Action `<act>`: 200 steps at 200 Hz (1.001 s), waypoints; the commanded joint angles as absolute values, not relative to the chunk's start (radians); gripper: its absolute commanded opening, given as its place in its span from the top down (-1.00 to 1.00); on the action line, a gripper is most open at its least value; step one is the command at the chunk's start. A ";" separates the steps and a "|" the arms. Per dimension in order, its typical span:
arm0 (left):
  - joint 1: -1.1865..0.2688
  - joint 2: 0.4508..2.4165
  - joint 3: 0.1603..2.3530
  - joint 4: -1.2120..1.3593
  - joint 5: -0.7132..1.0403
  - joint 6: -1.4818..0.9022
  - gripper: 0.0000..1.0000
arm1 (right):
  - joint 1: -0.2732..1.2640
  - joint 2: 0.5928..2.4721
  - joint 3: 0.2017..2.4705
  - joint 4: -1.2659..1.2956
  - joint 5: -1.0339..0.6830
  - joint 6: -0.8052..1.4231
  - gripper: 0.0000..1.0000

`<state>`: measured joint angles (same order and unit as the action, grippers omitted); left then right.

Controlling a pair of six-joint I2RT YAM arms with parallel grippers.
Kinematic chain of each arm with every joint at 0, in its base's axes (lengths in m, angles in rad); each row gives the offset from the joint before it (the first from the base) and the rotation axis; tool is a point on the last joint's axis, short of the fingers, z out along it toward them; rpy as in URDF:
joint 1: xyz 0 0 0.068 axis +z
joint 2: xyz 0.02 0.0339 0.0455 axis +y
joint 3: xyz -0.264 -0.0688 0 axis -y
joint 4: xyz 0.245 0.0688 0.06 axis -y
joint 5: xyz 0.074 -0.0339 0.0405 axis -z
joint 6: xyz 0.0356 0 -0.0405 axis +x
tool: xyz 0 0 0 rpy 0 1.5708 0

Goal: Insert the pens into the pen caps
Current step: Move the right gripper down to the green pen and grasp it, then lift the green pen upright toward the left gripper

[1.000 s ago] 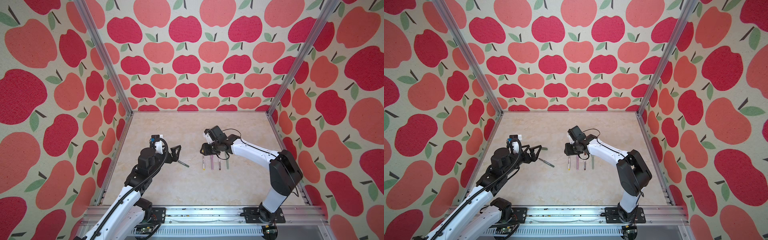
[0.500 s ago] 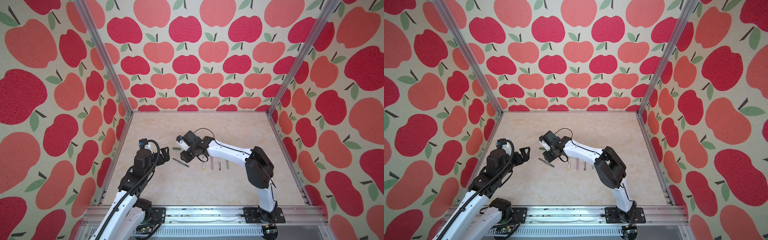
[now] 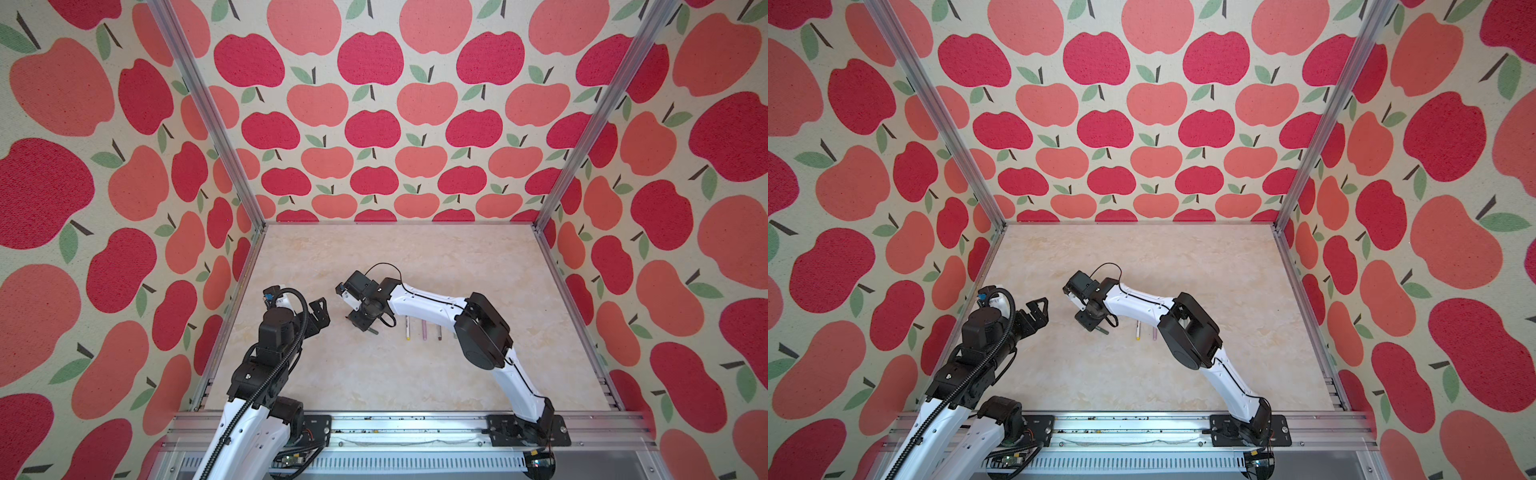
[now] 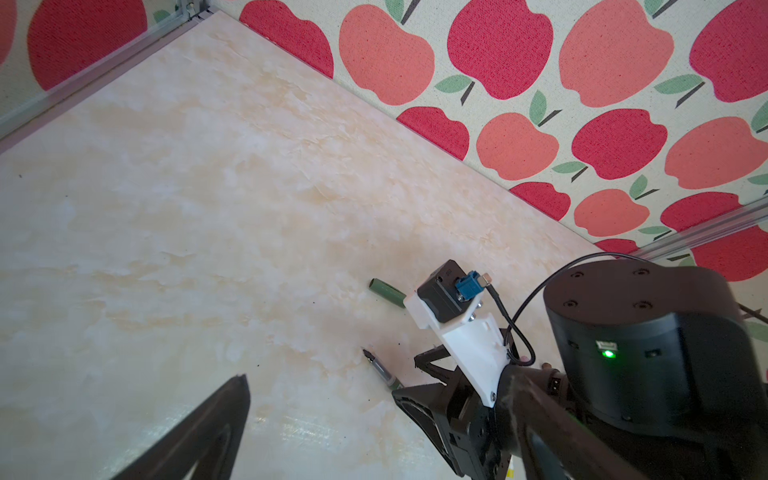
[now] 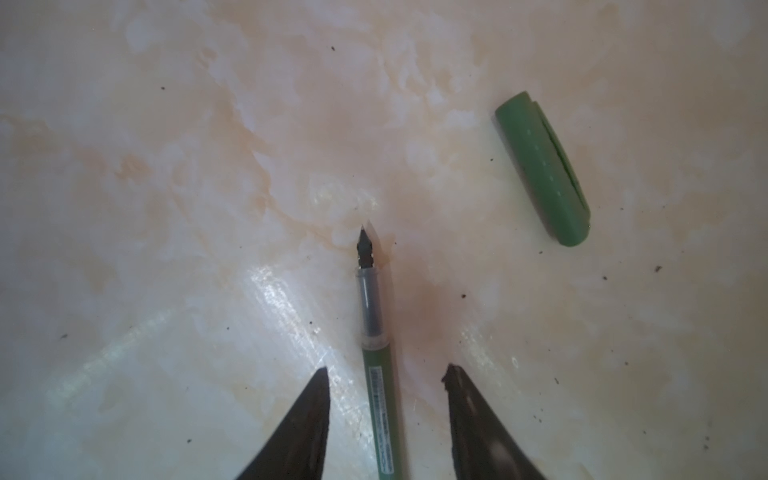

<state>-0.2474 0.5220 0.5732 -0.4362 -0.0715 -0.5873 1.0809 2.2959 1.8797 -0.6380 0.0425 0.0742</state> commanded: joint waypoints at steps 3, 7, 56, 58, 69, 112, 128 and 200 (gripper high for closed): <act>-0.236 0.508 0.563 -0.456 -0.087 -0.597 -0.99 | 1.097 2.340 1.929 -0.693 0.067 0.039 0.07; -0.236 0.508 0.563 -0.456 -0.086 -0.597 -0.99 | 1.099 2.344 1.934 -0.695 0.068 0.036 0.08; -0.224 0.512 0.563 -0.451 -0.077 -0.600 -0.99 | 1.119 2.390 1.961 -0.706 0.079 0.027 0.20; -0.224 0.512 0.563 -0.450 -0.077 -0.601 -0.99 | 1.118 2.391 1.961 -0.706 0.079 0.028 0.21; -0.223 0.514 0.564 -0.450 -0.075 -0.603 -0.99 | 1.119 2.398 1.960 -0.705 0.080 0.031 0.27; -0.220 0.511 0.570 -0.455 -0.074 -0.600 -0.99 | 1.119 2.405 1.953 -0.695 0.080 0.044 0.53; -0.219 0.508 0.572 -0.457 -0.074 -0.598 -0.99 | 1.119 2.395 1.941 -0.682 0.081 0.053 0.61; -0.214 0.500 0.564 -0.406 -0.002 -0.586 -0.99 | 1.077 2.254 1.825 -0.575 0.035 0.135 0.77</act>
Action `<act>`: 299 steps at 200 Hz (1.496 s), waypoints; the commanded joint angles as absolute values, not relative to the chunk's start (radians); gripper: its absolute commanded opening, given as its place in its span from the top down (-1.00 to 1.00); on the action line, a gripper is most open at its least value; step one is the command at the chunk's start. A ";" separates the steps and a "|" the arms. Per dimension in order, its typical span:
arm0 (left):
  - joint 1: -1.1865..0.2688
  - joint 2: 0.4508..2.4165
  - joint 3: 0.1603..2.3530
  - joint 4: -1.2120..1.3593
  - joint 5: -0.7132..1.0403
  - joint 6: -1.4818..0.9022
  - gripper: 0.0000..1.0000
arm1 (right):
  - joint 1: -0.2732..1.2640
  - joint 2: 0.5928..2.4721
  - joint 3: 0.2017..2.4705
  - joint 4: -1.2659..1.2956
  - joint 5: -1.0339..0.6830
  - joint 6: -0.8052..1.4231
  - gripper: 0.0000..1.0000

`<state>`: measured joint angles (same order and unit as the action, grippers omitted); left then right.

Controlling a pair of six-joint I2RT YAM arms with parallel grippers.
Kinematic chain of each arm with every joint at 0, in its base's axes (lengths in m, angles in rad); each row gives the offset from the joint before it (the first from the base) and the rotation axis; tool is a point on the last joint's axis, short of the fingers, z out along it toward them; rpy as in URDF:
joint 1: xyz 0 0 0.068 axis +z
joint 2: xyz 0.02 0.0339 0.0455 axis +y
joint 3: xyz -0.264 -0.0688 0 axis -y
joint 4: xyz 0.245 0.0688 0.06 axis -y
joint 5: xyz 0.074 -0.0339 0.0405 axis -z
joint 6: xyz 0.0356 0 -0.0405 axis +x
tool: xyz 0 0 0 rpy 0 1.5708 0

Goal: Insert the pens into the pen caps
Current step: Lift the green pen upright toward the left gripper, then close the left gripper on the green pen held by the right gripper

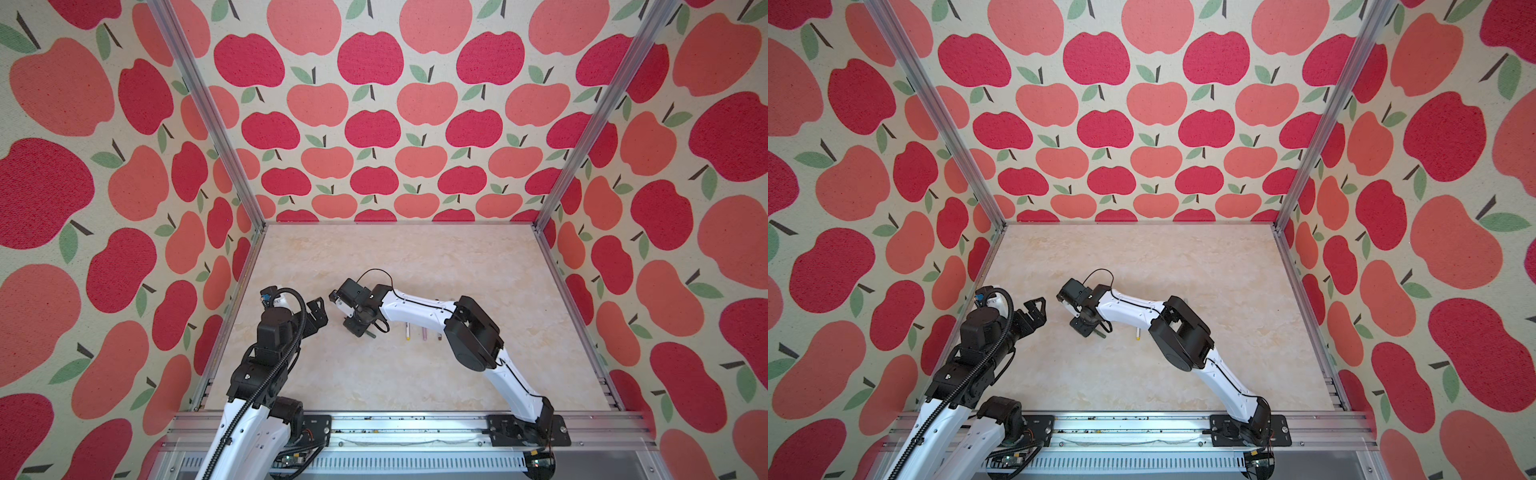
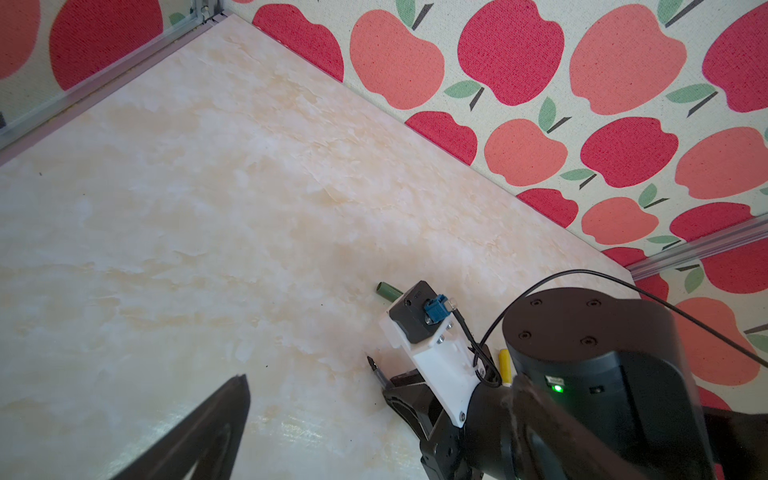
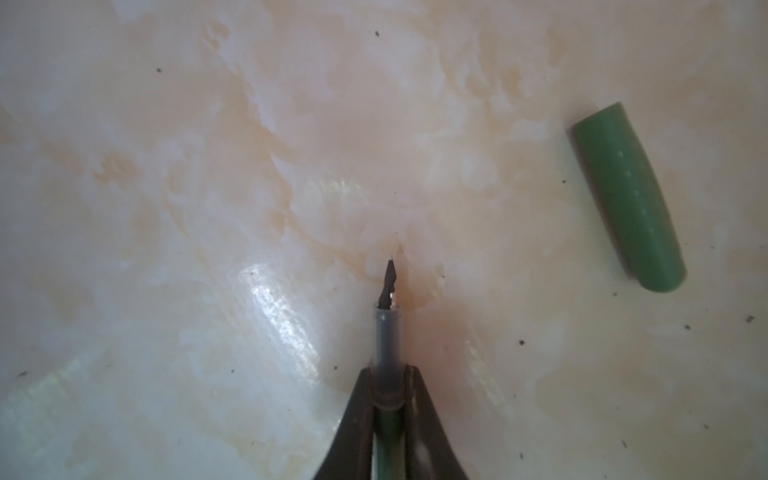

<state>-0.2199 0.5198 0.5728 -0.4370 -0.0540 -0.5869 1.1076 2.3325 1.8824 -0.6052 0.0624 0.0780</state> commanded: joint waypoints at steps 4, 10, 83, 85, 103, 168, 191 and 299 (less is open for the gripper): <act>-0.214 0.496 0.561 -0.393 0.009 -0.583 -0.99 | 1.072 2.238 1.815 -0.567 0.030 0.143 0.77; -0.213 0.490 0.556 -0.375 0.029 -0.581 -0.99 | 1.063 2.216 1.802 -0.554 0.024 0.154 0.78; -0.201 0.520 0.549 -0.179 0.373 -0.530 -0.99 | 0.936 1.898 1.545 -0.294 -0.118 0.337 0.85; -0.200 0.526 0.551 -0.176 0.387 -0.528 -0.99 | 0.933 1.887 1.536 -0.284 -0.120 0.344 0.85; -0.197 0.571 0.575 -0.148 0.525 -0.512 -0.99 | 0.901 1.813 1.474 -0.207 -0.157 0.398 0.86; -0.196 0.759 0.572 0.117 0.893 -0.631 -0.97 | 0.835 1.616 1.319 0.003 -0.260 0.528 0.87; -0.198 0.821 0.547 0.264 0.940 -0.723 -0.92 | 0.824 1.586 1.288 0.069 -0.318 0.582 0.87; -0.226 0.960 0.546 0.436 0.912 -0.838 -0.71 | 0.825 1.607 1.264 0.248 -0.457 0.731 0.87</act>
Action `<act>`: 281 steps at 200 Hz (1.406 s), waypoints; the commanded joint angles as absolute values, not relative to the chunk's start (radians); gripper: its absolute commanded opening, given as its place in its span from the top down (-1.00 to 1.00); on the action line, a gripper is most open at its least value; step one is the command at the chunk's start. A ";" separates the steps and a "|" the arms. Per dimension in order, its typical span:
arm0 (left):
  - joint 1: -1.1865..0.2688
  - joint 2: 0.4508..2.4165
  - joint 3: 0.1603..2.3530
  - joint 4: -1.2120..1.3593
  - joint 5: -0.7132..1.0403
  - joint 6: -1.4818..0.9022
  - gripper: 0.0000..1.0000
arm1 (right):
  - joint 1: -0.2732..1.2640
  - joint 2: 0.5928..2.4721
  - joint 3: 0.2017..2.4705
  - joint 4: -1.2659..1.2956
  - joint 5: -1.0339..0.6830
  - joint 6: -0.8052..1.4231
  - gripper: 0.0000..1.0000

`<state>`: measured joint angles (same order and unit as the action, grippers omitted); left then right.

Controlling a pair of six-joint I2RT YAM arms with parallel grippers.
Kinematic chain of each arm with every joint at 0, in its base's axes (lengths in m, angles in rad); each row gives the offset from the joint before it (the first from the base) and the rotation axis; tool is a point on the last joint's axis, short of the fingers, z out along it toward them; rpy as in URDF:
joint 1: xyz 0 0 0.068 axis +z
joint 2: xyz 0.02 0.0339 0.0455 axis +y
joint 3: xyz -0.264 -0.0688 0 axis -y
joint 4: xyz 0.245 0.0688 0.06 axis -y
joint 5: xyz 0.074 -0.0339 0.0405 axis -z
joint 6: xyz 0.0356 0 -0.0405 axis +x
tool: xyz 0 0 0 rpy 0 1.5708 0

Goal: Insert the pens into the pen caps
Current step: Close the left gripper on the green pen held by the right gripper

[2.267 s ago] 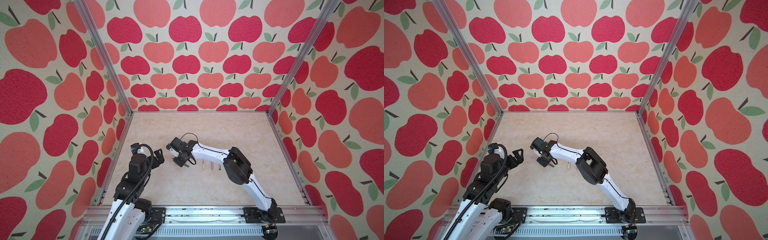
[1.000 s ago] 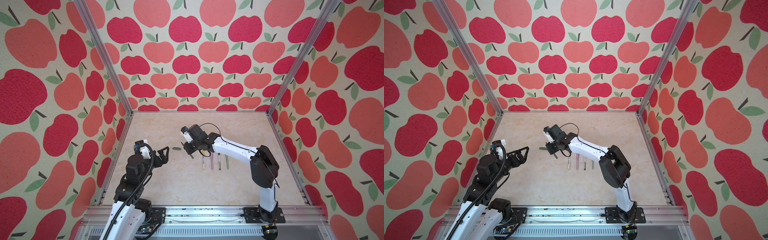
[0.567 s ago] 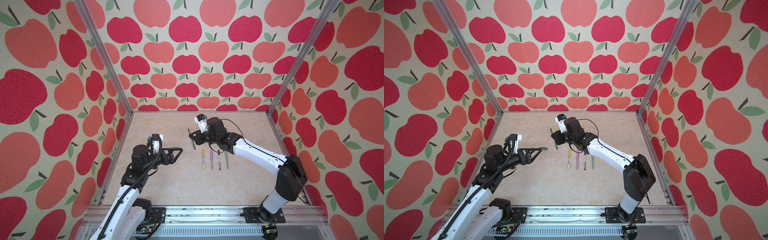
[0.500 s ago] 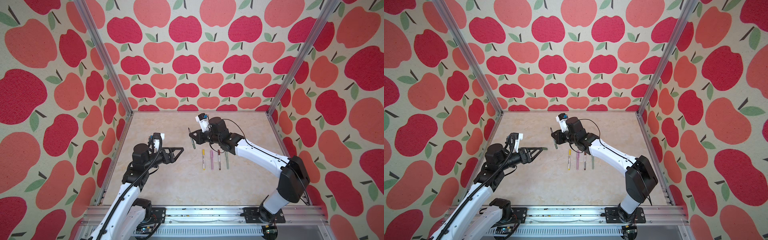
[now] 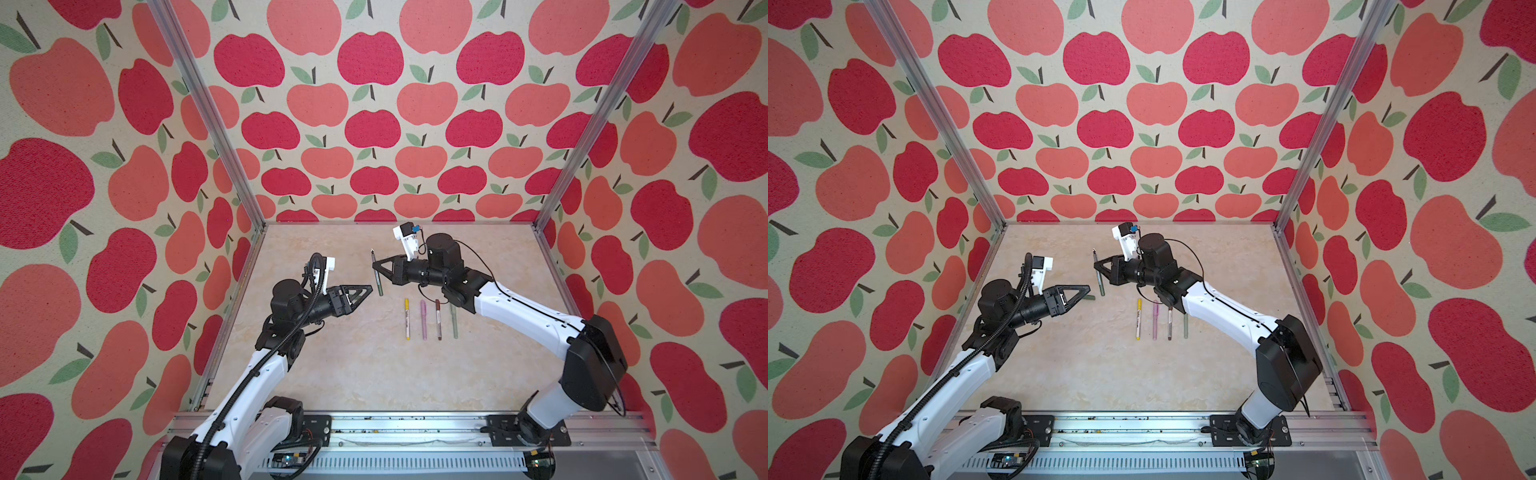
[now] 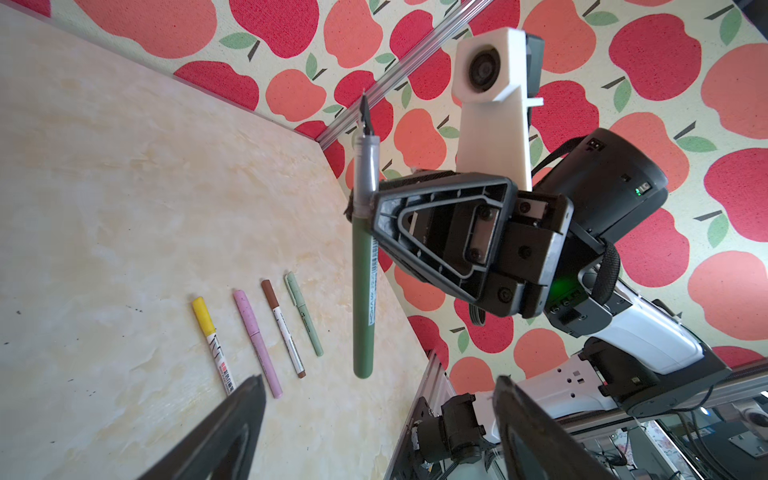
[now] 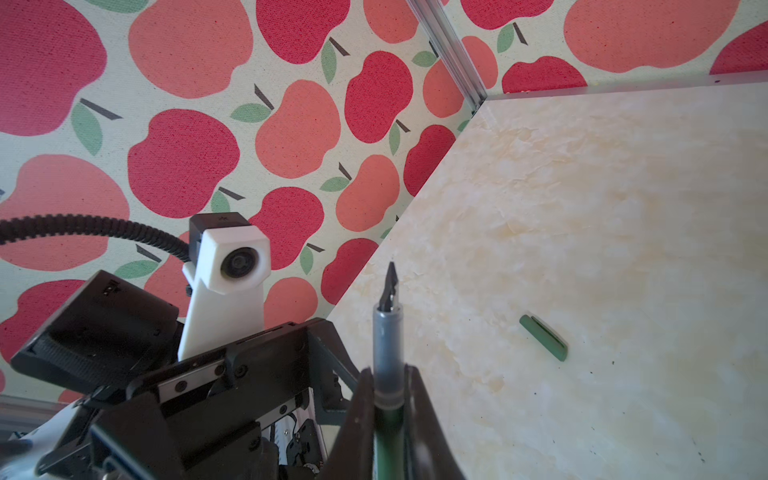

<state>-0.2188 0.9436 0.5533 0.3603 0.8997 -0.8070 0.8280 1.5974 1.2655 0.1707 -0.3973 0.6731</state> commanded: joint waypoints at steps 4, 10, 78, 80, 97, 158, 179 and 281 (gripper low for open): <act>-0.226 0.963 0.546 0.440 0.911 -0.840 -0.71 | 0.825 1.610 1.266 0.250 -0.460 0.732 0.87; -0.227 0.968 0.546 0.447 0.909 -0.843 -0.69 | 0.827 1.613 1.269 0.250 -0.461 0.734 0.87; -0.239 1.015 0.556 0.500 0.902 -0.865 -0.46 | 0.845 1.645 1.297 0.244 -0.477 0.736 0.88; -0.239 1.016 0.557 0.500 0.901 -0.865 -0.45 | 0.845 1.646 1.298 0.244 -0.475 0.736 0.88; -0.244 1.031 0.564 0.504 0.906 -0.867 -0.41 | 0.848 1.652 1.307 0.243 -0.476 0.736 0.88; -0.251 1.059 0.572 0.529 0.893 -0.877 -0.15 | 0.859 1.661 1.314 0.242 -0.474 0.731 0.88; -0.253 1.065 0.574 0.537 0.891 -0.883 -0.07 | 0.861 1.664 1.309 0.251 -0.475 0.736 0.88; -0.257 1.083 0.575 0.552 0.891 -0.890 0.39 | 0.861 1.678 1.313 0.265 -0.473 0.741 0.89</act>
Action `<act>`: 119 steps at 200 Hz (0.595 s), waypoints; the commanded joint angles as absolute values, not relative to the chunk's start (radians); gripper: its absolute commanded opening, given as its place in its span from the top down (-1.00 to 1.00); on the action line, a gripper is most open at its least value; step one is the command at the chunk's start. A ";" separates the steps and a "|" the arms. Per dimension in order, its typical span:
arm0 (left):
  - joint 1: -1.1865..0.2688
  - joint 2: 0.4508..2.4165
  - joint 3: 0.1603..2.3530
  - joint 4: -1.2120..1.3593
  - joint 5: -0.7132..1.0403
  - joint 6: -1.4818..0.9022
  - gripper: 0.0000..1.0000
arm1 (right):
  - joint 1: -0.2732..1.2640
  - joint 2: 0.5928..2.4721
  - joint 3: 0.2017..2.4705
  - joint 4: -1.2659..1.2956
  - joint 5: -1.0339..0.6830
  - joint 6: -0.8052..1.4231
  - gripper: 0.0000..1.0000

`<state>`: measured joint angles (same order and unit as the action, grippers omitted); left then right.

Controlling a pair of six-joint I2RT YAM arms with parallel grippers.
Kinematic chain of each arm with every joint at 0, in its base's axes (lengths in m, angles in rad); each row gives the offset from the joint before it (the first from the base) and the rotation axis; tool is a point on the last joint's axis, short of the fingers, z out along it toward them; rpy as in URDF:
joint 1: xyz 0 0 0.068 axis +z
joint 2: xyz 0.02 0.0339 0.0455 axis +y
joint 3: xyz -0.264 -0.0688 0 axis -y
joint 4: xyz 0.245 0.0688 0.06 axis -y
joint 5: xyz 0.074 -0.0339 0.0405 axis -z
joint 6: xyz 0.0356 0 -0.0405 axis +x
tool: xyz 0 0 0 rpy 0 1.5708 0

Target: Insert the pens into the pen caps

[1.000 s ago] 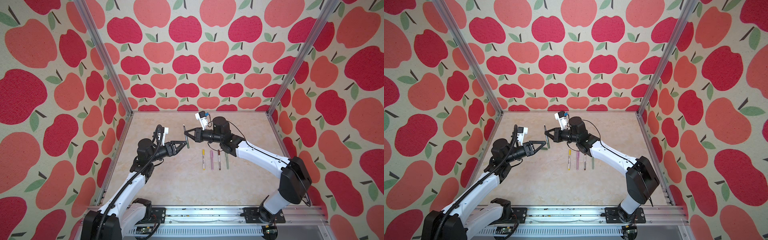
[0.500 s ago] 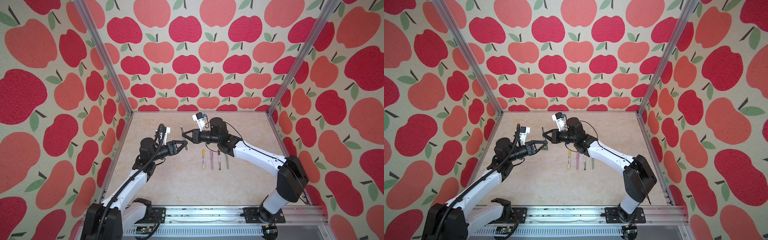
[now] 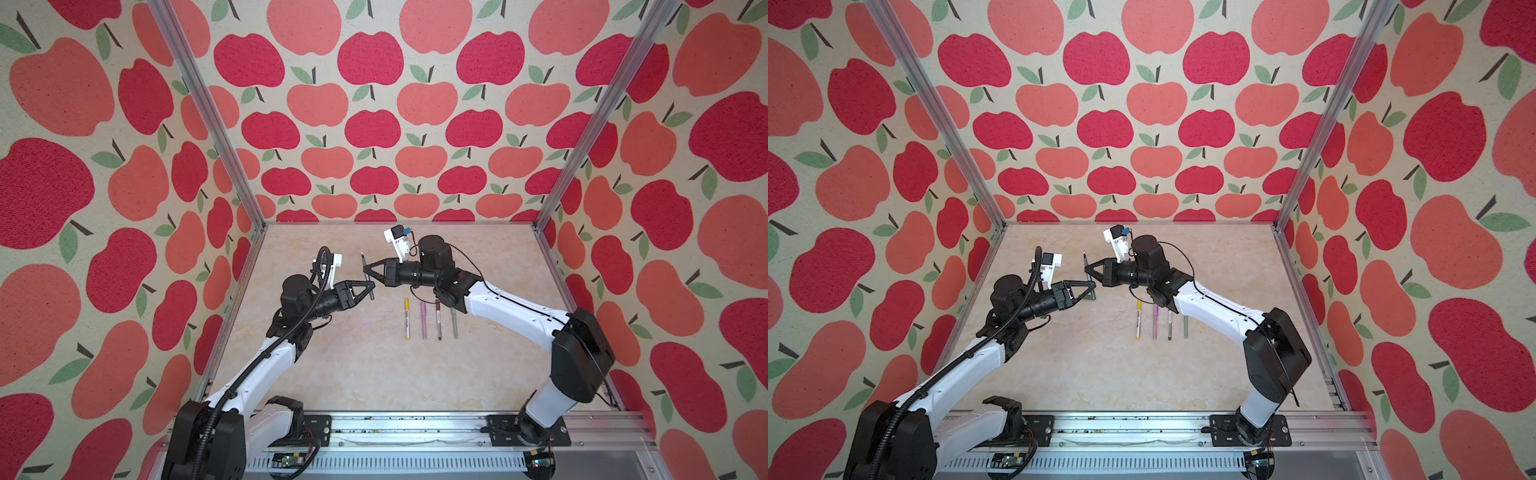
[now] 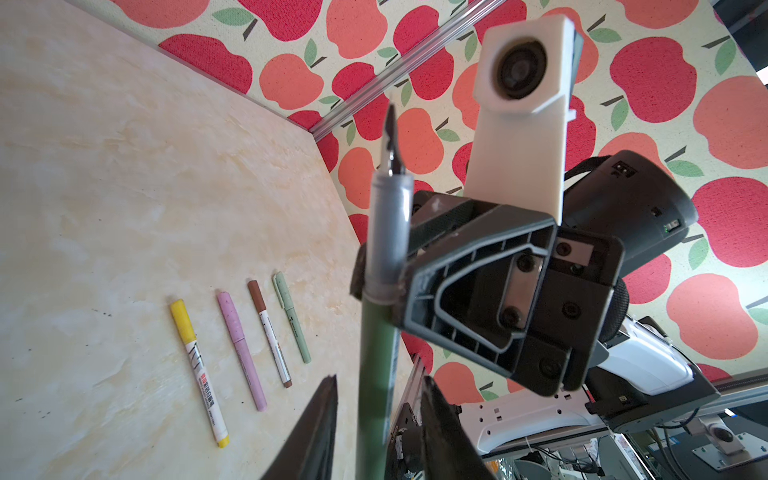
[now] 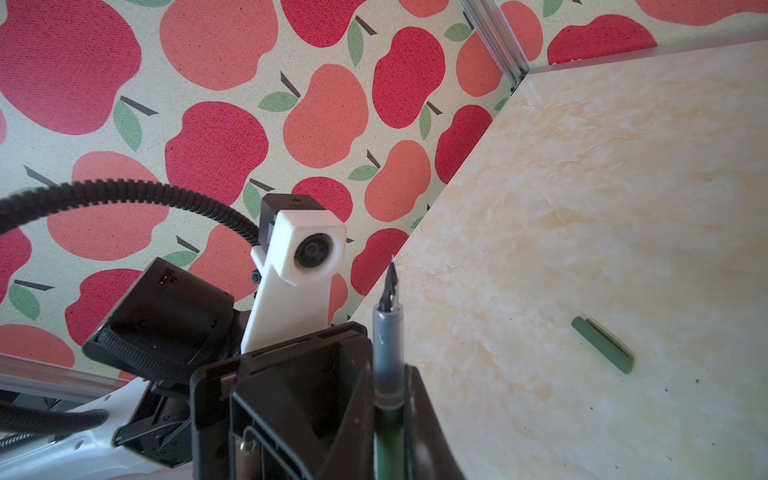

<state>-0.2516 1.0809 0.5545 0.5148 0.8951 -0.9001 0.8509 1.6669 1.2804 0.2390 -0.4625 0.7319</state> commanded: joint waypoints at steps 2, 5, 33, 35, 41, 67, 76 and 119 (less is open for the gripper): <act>-0.256 1.083 0.575 0.551 0.890 -0.890 0.40 | 0.861 1.677 1.313 0.265 -0.472 0.742 0.88; -0.256 1.083 0.575 0.553 0.889 -0.891 0.41 | 0.861 1.677 1.313 0.265 -0.472 0.742 0.89; -0.257 1.083 0.575 0.555 0.890 -0.893 0.52 | 0.862 1.678 1.313 0.267 -0.472 0.743 0.89; -0.256 1.083 0.575 0.555 0.890 -0.893 0.53 | 0.861 1.679 1.312 0.267 -0.472 0.744 0.89; -0.256 1.083 0.575 0.555 0.890 -0.893 0.56 | 0.861 1.678 1.312 0.267 -0.472 0.743 0.89; -0.257 1.083 0.575 0.555 0.888 -0.893 0.67 | 0.862 1.678 1.313 0.267 -0.474 0.743 0.88; -0.256 1.083 0.575 0.554 0.888 -0.893 0.70 | 0.862 1.678 1.313 0.267 -0.473 0.744 0.89; -0.257 1.083 0.577 0.532 0.879 -0.883 0.88 | 0.862 1.673 1.309 0.265 -0.471 0.741 0.88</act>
<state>-0.2531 1.0809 0.5545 0.5209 0.8883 -0.9001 0.8555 1.6688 1.2808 0.2470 -0.4622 0.7387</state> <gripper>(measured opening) 0.135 0.131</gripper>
